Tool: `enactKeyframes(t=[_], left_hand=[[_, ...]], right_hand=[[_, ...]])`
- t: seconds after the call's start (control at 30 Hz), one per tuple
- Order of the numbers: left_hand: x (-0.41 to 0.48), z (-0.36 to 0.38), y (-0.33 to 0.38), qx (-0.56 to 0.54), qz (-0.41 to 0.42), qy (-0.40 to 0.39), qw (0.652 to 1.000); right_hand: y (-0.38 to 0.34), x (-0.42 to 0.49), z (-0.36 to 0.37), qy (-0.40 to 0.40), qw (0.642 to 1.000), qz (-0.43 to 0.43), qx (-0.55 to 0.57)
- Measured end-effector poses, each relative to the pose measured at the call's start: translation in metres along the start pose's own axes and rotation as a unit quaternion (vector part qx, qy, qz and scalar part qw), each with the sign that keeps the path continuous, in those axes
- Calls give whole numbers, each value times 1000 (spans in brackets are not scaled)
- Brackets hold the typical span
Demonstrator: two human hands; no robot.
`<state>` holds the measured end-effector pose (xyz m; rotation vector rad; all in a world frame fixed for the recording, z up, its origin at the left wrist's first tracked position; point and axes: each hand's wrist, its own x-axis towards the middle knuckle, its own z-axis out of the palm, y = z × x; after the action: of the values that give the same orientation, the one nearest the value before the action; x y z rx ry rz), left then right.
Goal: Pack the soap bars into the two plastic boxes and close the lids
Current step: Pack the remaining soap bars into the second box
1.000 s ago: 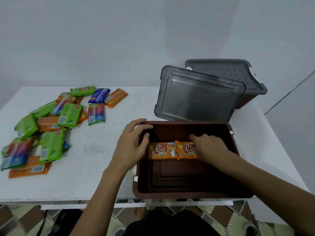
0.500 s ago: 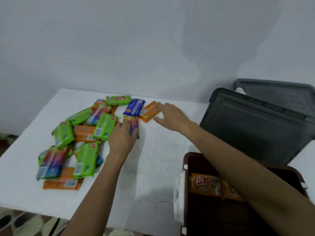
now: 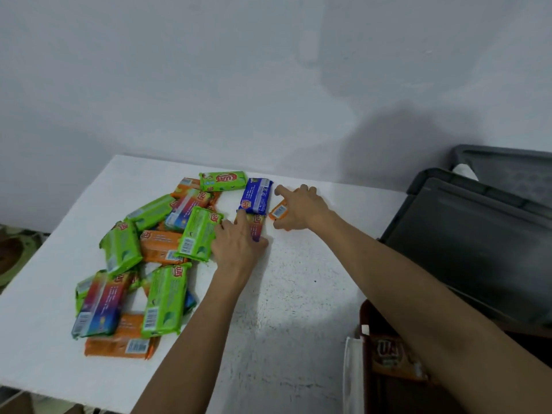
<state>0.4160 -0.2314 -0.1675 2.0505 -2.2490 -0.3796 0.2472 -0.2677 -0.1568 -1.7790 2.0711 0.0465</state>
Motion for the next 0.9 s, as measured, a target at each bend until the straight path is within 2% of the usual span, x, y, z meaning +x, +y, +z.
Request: enactKeyframes(t=[0.07, 0.13, 0.17, 0.23, 0.3, 0.33, 0.37, 0.4, 0.57, 0.67, 0.77, 0.9], left_hand=[[-2, -2, -8, -60, 13, 6, 998], [-8, -7, -15, -152, 11, -2, 988], [-12, -10, -17, -217, 4, -18, 976], [-23, -17, -17, -384, -8, -65, 921], [-36, -27, -12, -511, 4, -77, 856], [-43, -33, -7, -543, 21, -72, 836], [-52, -40, -1, -559, 46, -63, 825], [-60, -46, 6, -567, 71, -49, 819], [-107, -73, 43, -619, 140, -17, 773], [-132, -73, 61, -630, 163, -39, 759], [-154, -63, 74, -625, 180, -79, 755], [-172, -42, 84, -619, 182, -109, 756]], right_hand=[[10, -15, -10, -3, 994, 19, 105], [22, -39, -25, -11, 952, 27, 304], [29, -52, -31, -25, 908, 23, 417], [43, -79, -42, -66, 784, 20, 617], [57, -108, -50, -69, 657, 24, 750], [62, -124, -53, -45, 623, 31, 780], [65, -139, -56, -16, 615, 37, 788], [68, -155, -57, 16, 626, 41, 778], [87, -240, -55, 136, 717, 3, 684], [101, -289, -49, 194, 727, -19, 659], [115, -328, -37, 206, 721, -7, 662], [127, -358, -16, 152, 747, 23, 647]])
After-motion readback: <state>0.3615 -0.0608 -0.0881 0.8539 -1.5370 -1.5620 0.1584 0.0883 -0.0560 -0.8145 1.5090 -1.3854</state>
